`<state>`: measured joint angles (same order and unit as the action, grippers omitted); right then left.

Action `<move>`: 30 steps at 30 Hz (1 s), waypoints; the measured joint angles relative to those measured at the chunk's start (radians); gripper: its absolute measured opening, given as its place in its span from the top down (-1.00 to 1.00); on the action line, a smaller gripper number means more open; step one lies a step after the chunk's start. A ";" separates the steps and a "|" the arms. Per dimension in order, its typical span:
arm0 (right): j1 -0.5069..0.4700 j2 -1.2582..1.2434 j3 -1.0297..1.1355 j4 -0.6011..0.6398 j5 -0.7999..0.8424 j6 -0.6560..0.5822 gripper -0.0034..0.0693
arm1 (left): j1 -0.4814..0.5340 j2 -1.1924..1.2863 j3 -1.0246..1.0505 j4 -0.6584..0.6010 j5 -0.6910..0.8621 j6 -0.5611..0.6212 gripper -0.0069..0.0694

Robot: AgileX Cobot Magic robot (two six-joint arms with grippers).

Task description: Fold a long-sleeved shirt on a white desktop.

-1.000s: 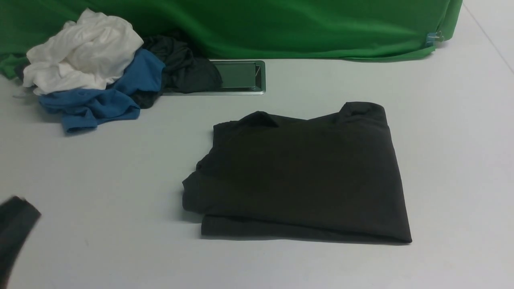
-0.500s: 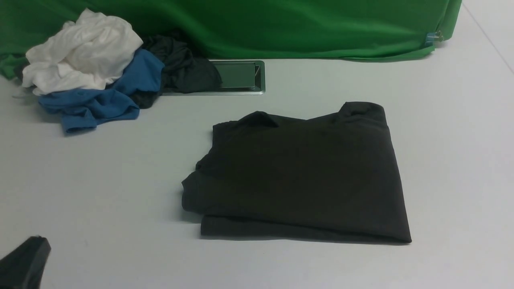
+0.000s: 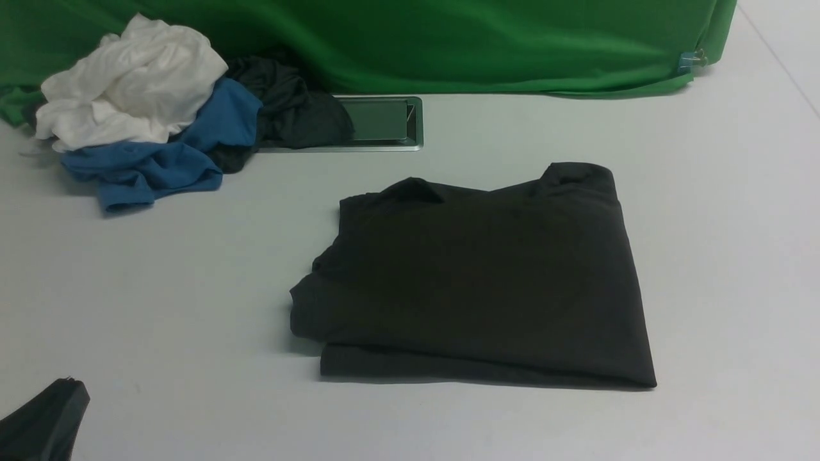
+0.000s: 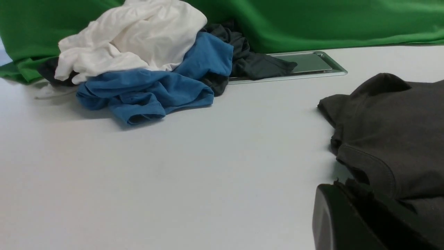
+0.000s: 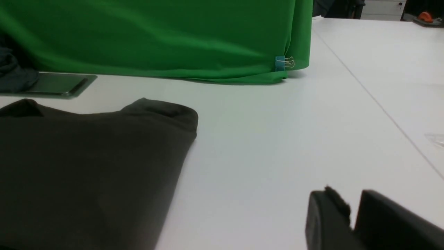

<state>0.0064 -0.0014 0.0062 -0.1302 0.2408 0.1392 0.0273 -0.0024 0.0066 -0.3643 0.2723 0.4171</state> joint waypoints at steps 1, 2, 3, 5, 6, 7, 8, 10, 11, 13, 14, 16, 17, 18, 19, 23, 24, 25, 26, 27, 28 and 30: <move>0.000 0.000 0.000 0.000 0.000 0.000 0.43 | 0.000 0.000 0.000 0.000 0.000 0.000 0.77; 0.000 0.000 0.000 0.000 0.000 0.001 0.41 | 0.000 0.000 0.000 0.000 0.000 0.000 0.77; 0.000 0.000 0.000 0.000 0.000 0.001 0.41 | 0.000 0.000 0.000 0.000 0.000 0.000 0.77; 0.000 0.000 0.000 0.000 0.000 0.001 0.40 | 0.000 0.000 0.000 0.000 0.000 0.000 0.77; 0.000 0.000 0.000 0.000 0.000 0.001 0.38 | 0.000 0.000 0.000 0.000 0.000 0.000 0.77; 0.000 0.000 0.000 0.000 0.000 0.001 0.38 | 0.000 0.000 0.000 0.000 0.000 0.000 0.77; 0.000 0.000 0.000 0.000 0.000 0.001 0.37 | 0.000 0.000 0.000 -0.001 0.000 0.000 0.77; 0.000 0.000 0.000 0.000 0.000 0.001 0.36 | 0.000 0.000 0.000 -0.001 0.000 0.000 0.77; 0.000 0.000 0.000 0.000 0.000 0.002 0.36 | 0.000 0.000 0.000 -0.001 0.000 0.000 0.77; 0.000 0.000 0.000 0.000 0.000 0.002 0.36 | 0.000 0.000 0.000 -0.001 -0.001 0.000 0.77; 0.000 0.000 0.000 0.000 0.000 0.002 0.36 | 0.000 0.000 0.000 -0.001 -0.001 0.000 0.77; 0.000 0.000 0.000 0.000 0.000 0.002 0.35 | 0.000 0.000 0.000 -0.001 -0.001 0.000 0.77; 0.000 0.000 0.000 0.000 0.000 0.002 0.34 | 0.000 0.000 0.000 -0.001 -0.001 0.000 0.77; 0.000 0.000 0.000 0.000 0.000 0.002 0.33 | 0.000 0.000 0.000 -0.001 -0.002 0.000 0.77; 0.000 0.000 0.000 0.000 0.000 0.002 0.33 | 0.000 0.000 0.000 -0.001 -0.003 0.000 0.77; 0.000 0.000 0.000 0.000 0.000 0.003 0.28 | 0.000 0.000 0.000 -0.001 -0.003 0.000 0.77; 0.000 0.000 0.000 0.000 0.000 0.003 0.28 | 0.000 0.000 0.000 -0.001 -0.003 0.000 0.77; 0.000 0.000 0.000 0.000 0.000 0.003 0.27 | 0.000 0.000 0.000 -0.001 -0.003 0.000 0.77; 0.000 0.000 0.000 0.000 0.000 0.003 0.26 | 0.000 0.000 0.000 -0.001 -0.003 0.000 0.77; 0.000 0.000 0.000 0.000 0.000 0.003 0.26 | 0.000 0.000 0.000 -0.001 -0.003 0.000 0.77; 0.000 0.000 0.000 0.000 0.000 0.003 0.26 | 0.000 0.000 0.000 -0.001 -0.003 0.000 0.77; 0.000 0.000 0.000 0.000 0.000 0.003 0.26 | 0.000 0.000 0.000 -0.001 -0.003 0.000 0.77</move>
